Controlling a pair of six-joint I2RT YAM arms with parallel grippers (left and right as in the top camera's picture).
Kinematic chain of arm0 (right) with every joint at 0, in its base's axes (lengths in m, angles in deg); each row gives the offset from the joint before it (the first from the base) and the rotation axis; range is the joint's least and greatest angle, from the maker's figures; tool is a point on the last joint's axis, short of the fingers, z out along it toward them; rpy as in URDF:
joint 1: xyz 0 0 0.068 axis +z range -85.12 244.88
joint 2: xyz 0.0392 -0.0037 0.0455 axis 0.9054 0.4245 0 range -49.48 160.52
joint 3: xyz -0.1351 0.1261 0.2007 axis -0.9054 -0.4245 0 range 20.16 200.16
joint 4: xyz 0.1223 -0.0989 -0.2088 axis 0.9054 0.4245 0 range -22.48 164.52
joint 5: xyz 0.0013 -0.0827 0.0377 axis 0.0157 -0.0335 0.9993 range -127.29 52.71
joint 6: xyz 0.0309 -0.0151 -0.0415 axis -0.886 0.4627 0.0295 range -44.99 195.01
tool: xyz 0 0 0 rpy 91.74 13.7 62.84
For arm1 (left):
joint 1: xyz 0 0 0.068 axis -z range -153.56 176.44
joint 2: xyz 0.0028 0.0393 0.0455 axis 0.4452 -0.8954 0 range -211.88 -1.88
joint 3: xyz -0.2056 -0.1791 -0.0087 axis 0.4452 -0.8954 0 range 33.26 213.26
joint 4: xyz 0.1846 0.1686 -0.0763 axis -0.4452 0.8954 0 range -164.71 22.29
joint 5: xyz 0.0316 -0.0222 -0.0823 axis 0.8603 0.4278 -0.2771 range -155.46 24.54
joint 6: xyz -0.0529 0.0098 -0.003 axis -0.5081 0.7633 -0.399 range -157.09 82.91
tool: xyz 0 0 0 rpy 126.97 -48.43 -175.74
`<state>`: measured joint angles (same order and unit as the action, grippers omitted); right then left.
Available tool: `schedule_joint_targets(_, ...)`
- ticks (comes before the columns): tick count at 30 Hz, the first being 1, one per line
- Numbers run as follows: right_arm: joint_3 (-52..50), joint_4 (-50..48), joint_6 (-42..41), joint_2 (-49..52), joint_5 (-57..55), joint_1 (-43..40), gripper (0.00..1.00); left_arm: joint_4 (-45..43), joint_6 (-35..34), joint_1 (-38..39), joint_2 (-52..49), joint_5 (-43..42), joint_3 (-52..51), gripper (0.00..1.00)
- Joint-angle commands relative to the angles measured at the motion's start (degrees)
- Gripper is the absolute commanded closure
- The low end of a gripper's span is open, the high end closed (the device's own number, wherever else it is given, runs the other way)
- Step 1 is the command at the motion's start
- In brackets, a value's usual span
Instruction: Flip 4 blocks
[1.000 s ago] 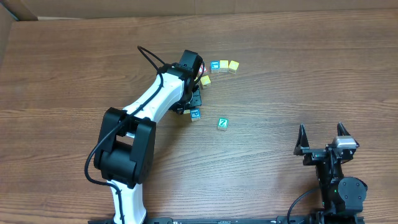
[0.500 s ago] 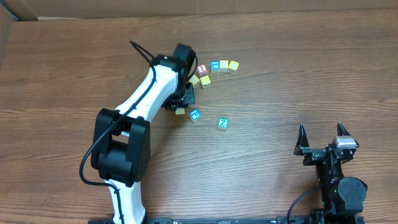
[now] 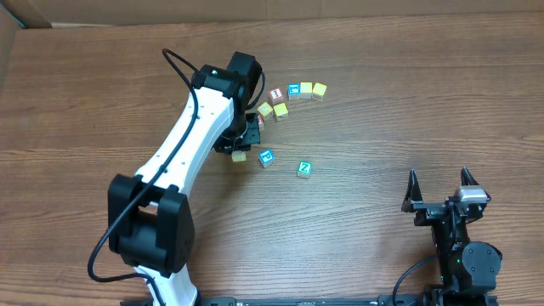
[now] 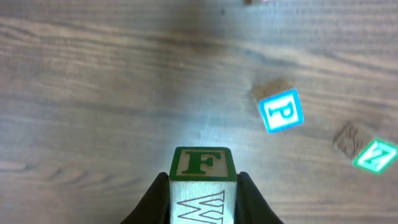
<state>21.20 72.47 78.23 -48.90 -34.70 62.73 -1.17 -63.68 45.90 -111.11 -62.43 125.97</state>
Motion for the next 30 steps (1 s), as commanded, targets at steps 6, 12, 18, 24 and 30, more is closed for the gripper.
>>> schedule_joint_targets(6, -0.59, -0.33, 0.22, -0.42, 0.09, 0.26, 0.0, 2.84, -1.6, 5.88, 1.49, -1.05, 0.81, 0.86)
schedule_joint_targets(12, -0.59, -0.35, 0.22, -0.42, 0.09, 0.26, 0.0, 2.91, -5.86, 10.82, 1.49, -0.94, -0.39, 0.85)
schedule_joint_targets(18, -0.59, -0.35, 0.22, -0.42, 0.09, 0.26, 0.0, -0.52, -9.38, 14.49, 1.46, 1.33, -5.11, 0.86)
schedule_joint_targets(24, -0.59, -0.35, 0.22, -0.42, 0.09, 0.26, 0.0, -8.7, -9.84, 15.43, 1.46, 1.62, -12.63, 0.86)
schedule_joint_targets(30, -0.59, -0.35, 0.22, -0.42, 0.09, 0.26, 0.0, -16.39, -9.79, 15.17, 1.46, 2.1, -18.45, 0.86)
